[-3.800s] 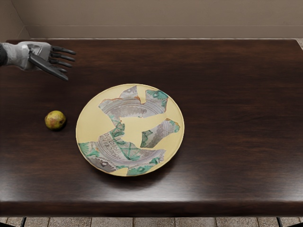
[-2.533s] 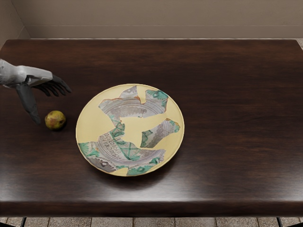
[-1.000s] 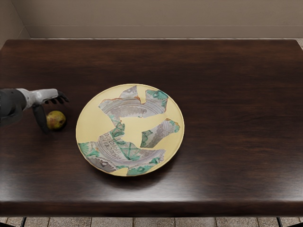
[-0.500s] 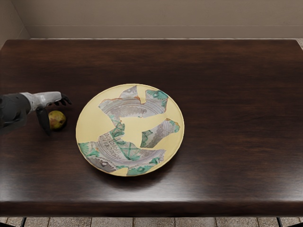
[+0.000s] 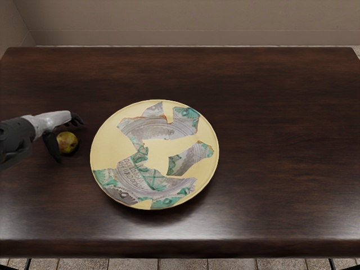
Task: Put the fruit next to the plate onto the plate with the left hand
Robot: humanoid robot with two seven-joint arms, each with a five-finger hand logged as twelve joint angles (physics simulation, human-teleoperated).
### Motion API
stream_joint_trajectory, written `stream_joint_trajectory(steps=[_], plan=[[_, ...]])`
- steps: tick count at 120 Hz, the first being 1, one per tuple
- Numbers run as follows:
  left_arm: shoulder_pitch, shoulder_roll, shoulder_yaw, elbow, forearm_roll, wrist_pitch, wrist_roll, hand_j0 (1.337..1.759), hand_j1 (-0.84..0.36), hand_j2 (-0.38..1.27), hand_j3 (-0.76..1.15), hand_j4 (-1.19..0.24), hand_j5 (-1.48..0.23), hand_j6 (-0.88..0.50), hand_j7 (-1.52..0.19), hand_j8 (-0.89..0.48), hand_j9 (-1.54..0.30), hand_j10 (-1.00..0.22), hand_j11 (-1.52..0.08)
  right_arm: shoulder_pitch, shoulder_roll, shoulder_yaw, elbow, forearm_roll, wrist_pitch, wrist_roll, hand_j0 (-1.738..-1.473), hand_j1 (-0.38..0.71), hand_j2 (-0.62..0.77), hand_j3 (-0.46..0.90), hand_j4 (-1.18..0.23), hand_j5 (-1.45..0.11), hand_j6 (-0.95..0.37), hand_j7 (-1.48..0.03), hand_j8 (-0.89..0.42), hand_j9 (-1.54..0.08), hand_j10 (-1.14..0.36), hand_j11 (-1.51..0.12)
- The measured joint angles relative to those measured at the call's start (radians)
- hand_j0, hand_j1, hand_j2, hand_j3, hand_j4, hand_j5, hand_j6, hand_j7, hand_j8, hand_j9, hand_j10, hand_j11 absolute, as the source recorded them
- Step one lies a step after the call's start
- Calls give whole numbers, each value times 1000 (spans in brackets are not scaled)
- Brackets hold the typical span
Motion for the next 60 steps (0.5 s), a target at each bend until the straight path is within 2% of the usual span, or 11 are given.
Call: stream_joint_trajectory(steps=[27, 60], plan=[[0, 0, 25, -14, 0, 38, -1, 1658, 43, 54, 0, -260, -335, -261, -334, -261, -334, -260, -334, 0, 0, 0, 0, 0, 0, 0, -1658, -308, -7, 0, -35, -45, -35, -45, -35, -45, -35, -45], [2, -2, 31, -15, 0, 48, -3, 1658, -32, 67, 0, -322, -416, -323, -416, -323, -415, -322, -415, 0, 0, 0, 0, 0, 0, 0, -1658, -308, -7, 0, -35, -45, -35, -45, -35, -45, -35, -45]])
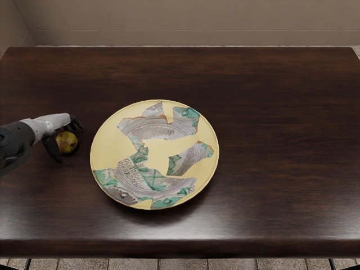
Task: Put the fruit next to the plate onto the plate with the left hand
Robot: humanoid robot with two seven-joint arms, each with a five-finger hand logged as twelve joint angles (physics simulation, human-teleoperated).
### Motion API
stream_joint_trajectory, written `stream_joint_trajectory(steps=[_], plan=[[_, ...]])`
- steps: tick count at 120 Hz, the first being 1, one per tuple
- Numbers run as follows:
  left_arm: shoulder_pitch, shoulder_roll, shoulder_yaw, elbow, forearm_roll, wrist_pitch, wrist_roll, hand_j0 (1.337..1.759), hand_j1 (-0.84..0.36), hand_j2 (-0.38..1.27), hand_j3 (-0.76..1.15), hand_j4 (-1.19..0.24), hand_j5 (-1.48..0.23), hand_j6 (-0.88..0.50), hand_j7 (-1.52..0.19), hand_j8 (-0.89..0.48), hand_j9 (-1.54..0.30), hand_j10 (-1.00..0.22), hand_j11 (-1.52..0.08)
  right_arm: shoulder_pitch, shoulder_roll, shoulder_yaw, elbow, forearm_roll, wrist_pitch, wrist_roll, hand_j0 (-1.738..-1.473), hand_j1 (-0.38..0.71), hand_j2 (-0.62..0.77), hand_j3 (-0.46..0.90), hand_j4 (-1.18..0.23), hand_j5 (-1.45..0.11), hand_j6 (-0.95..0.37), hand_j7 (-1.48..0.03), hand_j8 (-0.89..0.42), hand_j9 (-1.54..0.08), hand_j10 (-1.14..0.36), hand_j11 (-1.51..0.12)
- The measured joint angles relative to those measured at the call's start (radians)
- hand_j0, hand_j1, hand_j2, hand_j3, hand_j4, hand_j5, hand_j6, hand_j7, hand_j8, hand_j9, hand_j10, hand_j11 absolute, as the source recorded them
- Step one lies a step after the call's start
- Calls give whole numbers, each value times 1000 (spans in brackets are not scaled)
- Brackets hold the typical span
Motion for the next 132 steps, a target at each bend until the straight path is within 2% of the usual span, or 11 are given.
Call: stream_joint_trajectory(steps=[53, 132], plan=[[15, -6, 0, 0, 0, 52, -6, 1658, -106, 79, 0, -383, -496, -384, -496, -384, -496, -383, -495, 0, 0, 0, 0, 0, 0, 0, -1658, -308, -7, 0, -35, -45, -35, -45, -35, -45, -35, -45], [44, -11, 0, 2, -2, 137, -6, 1657, -95, 69, 0, -389, -514, -390, -514, -390, -514, -389, -514, 0, 0, 0, 0, 0, 0, 0, -1658, -308, -7, 0, -35, -45, -35, -45, -35, -45, -35, -45]])
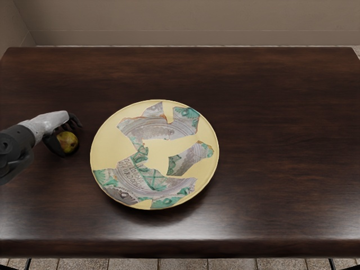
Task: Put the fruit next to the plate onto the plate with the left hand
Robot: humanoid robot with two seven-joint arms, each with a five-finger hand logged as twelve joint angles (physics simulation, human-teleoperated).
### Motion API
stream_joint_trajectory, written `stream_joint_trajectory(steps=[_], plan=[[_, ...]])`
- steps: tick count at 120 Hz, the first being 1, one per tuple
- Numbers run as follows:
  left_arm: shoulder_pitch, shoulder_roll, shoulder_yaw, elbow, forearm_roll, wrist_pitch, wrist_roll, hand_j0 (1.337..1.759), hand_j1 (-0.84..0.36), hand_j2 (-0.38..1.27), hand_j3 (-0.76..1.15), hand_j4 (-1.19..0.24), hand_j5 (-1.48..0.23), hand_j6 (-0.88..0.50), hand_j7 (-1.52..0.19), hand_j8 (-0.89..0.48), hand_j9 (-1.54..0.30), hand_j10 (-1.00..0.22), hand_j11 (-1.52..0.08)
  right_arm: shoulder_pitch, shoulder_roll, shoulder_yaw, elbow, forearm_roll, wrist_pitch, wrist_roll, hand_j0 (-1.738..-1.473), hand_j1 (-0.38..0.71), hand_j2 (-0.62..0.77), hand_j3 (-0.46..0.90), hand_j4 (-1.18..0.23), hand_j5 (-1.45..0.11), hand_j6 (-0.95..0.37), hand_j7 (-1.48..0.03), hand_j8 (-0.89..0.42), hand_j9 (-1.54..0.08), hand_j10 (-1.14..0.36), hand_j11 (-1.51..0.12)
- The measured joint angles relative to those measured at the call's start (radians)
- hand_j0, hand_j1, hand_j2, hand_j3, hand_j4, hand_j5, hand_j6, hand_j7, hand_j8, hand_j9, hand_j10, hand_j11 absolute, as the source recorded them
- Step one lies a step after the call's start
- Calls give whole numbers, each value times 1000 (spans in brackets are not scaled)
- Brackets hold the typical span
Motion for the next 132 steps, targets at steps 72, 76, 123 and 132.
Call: stream_joint_trajectory(steps=[72, 76, 123, 132], plan=[[16, -14, 0, 3, 1, 19, 0, 1657, -186, 107, 0, -474, -622, -475, -621, -465, -622, -474, -622, 0, 0, 0, 0, 0, 0, 0, -1658, -308, -7, 0, -35, -45, -35, -45, -35, -45, -35, -45], [17, -15, 0, 4, 2, 20, 0, 1657, -190, 109, 0, -487, -632, -488, -632, -463, -636, -475, -636, 0, 0, 0, 0, 0, 0, 0, -1658, -308, -7, 0, -35, -45, -35, -45, -35, -45, -35, -45], [22, -18, 0, 6, 5, 18, -1, 1652, -212, 168, 0, -655, -853, -400, -856, -374, -860, -387, -881, 0, 0, 0, 0, 0, 0, 0, -1658, -308, -7, 0, -35, -45, -35, -45, -35, -45, -35, -45], [22, -18, -1, 6, 5, 17, -1, 1650, -205, 145, 0, -675, -917, -363, -915, -349, -914, -369, -939, 0, 0, 0, 0, 0, 0, 0, -1658, -308, -7, 0, -35, -45, -35, -45, -35, -45, -35, -45]])
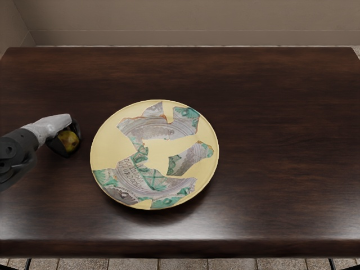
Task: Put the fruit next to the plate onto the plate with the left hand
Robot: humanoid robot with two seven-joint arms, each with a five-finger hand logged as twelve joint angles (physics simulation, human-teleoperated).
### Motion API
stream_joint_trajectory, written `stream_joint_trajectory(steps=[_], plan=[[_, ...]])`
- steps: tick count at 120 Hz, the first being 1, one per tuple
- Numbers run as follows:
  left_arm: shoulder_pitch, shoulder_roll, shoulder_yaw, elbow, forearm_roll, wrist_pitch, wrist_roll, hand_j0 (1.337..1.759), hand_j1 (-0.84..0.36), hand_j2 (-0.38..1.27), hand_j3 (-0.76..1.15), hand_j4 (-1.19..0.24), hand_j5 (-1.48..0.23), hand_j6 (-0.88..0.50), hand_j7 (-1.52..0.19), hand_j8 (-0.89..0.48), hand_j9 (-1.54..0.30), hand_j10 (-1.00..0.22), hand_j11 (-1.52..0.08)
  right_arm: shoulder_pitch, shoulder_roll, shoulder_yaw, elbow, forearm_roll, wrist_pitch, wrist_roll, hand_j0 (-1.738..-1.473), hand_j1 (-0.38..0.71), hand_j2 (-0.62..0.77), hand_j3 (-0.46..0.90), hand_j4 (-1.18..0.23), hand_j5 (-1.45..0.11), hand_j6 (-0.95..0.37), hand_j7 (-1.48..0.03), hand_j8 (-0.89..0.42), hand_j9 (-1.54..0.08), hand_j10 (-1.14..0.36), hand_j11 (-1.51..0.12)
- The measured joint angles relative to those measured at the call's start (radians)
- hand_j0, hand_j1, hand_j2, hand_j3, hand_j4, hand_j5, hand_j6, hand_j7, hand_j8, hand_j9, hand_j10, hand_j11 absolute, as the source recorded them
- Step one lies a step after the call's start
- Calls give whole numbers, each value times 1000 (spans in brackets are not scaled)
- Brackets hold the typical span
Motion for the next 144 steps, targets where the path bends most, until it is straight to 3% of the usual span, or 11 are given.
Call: stream_joint_trajectory(steps=[11, 26, 35, 42, 62, 96, 124, 144], plan=[[2, 0, 0, 0, 2, 1, 0, 1649, -209, 153, 0, -668, -978, -338, -977, -324, -981, -342, -1012, 0, 0, 0, 0, 0, 0, 0, -1658, -308, -7, 0, -35, -45, -35, -45, -35, -45, -35, -45], [2, 0, 0, 0, 1, 0, 1, 1649, -270, 326, 0, -631, -1055, -281, -1052, -267, -1051, -305, -1089, 0, 0, 0, 0, 0, 0, 0, -1658, -308, -7, 0, -35, -45, -35, -45, -35, -45, -35, -45], [4, -1, 0, 0, 2, -1, 1, 1646, -290, 346, 0, -602, -1097, -254, -1090, -240, -1086, -276, -1130, 0, 0, 0, 0, 0, 0, 0, -1658, -308, -7, 0, -35, -45, -35, -45, -35, -45, -35, -45], [6, -1, -1, 0, 5, 1, 1, 1644, -277, 313, 0, -605, -1099, -261, -1099, -244, -1102, -273, -1153, 0, 0, 0, 0, 0, 0, 0, -1658, -308, -7, 0, -35, -45, -35, -45, -35, -45, -35, -45], [11, 0, -2, 0, 13, 4, 1, 1643, -326, 475, 0, -611, -1084, -256, -1106, -232, -1123, -244, -1182, 0, 0, 0, 0, 0, 0, 0, -1658, -308, -7, 0, -35, -45, -35, -45, -35, -45, -35, -45], [15, 0, -3, 0, 20, 9, 4, 1633, -243, 288, 30, -678, -1021, -312, -1061, -278, -1103, -270, -1176, 0, 0, 0, 0, 0, 0, 0, -1658, -308, -7, 0, -35, -45, -35, -45, -35, -45, -35, -45], [20, 2, -4, -1, 21, 6, 2, 1633, -319, 327, 170, -648, -1017, -260, -1056, -218, -1112, -205, -1196, 0, 0, 0, 0, 0, 0, 0, -1658, -308, -7, 0, -35, -45, -35, -45, -35, -45, -35, -45], [13, 6, -3, -2, 13, -3, 2, 1632, -325, 369, 112, -594, -1110, -207, -1111, -193, -1129, -204, -1206, 0, 0, 0, 0, 0, 0, 0, -1658, -308, -7, 0, -35, -45, -35, -45, -35, -45, -35, -45]])
